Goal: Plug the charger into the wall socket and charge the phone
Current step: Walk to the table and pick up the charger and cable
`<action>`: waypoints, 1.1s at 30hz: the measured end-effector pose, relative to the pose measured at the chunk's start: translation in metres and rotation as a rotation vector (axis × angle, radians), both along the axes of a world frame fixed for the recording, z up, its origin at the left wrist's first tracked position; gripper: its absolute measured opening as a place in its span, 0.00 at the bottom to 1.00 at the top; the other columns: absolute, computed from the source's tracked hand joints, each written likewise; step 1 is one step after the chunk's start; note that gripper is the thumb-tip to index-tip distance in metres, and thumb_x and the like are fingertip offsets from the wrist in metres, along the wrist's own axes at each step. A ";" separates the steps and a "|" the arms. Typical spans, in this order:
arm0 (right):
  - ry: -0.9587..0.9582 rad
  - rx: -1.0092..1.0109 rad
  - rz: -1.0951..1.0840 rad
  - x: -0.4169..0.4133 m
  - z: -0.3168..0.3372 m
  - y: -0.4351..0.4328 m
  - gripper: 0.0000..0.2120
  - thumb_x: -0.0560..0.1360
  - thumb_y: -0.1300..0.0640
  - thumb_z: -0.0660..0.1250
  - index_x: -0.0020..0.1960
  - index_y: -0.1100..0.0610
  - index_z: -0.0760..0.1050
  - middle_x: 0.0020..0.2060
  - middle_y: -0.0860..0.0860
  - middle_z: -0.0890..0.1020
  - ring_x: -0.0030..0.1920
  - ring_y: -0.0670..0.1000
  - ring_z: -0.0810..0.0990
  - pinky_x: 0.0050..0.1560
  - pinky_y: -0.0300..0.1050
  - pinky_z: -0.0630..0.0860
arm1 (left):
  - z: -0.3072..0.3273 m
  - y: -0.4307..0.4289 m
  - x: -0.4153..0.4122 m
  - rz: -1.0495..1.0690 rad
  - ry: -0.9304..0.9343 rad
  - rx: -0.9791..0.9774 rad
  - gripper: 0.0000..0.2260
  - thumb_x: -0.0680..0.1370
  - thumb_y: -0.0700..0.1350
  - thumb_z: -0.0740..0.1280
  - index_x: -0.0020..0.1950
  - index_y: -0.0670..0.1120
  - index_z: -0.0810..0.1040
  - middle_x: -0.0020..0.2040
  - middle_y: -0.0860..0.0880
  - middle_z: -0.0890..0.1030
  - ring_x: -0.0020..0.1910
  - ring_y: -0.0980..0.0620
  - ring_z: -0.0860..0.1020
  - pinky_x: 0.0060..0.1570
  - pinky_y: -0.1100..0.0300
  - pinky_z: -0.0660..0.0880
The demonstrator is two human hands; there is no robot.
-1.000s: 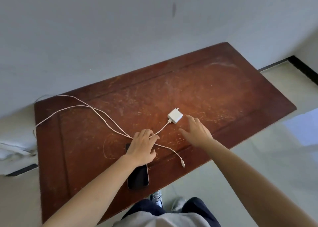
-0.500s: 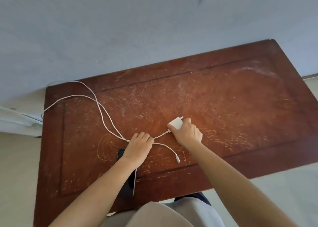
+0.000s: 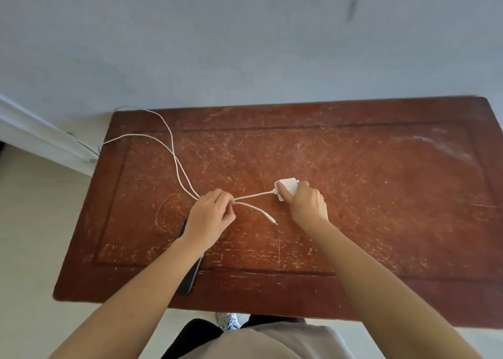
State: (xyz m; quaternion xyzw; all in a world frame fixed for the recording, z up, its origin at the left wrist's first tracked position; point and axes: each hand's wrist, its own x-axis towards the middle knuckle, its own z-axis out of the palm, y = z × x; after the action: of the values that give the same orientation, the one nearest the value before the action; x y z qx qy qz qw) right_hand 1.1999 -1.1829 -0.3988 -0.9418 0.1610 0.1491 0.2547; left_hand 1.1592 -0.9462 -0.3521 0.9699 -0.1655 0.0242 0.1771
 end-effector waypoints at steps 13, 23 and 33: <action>-0.393 1.035 -0.249 -0.004 0.136 0.110 0.27 0.70 0.30 0.66 0.54 0.51 0.70 0.44 0.52 0.87 0.39 0.49 0.88 0.40 0.43 0.84 | 0.124 0.099 -0.021 0.544 -0.334 -0.848 0.04 0.77 0.35 0.69 0.48 0.42 0.78 0.47 0.42 0.83 0.46 0.50 0.84 0.45 0.61 0.80; -0.532 1.461 -0.114 -0.112 0.260 0.290 0.27 0.77 0.42 0.68 0.66 0.58 0.67 0.56 0.55 0.82 0.49 0.52 0.88 0.54 0.48 0.82 | 0.219 0.270 -0.148 0.495 -0.272 -1.362 0.03 0.82 0.44 0.64 0.48 0.50 0.75 0.47 0.50 0.86 0.53 0.50 0.84 0.49 0.59 0.81; -0.107 1.969 -0.182 -0.179 0.304 0.417 0.13 0.79 0.56 0.67 0.60 0.61 0.73 0.55 0.62 0.78 0.42 0.50 0.85 0.45 0.38 0.82 | 0.203 0.374 -0.227 0.391 0.217 -1.152 0.16 0.85 0.52 0.53 0.41 0.47 0.68 0.38 0.40 0.85 0.44 0.40 0.86 0.61 0.44 0.74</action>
State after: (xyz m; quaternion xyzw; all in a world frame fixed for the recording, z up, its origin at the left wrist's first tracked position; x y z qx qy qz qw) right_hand 1.0211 -0.7656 -0.0948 -0.2991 0.0251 0.1534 0.9415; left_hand 0.9323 -0.5722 -0.1494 0.7278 0.0742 0.0429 0.6805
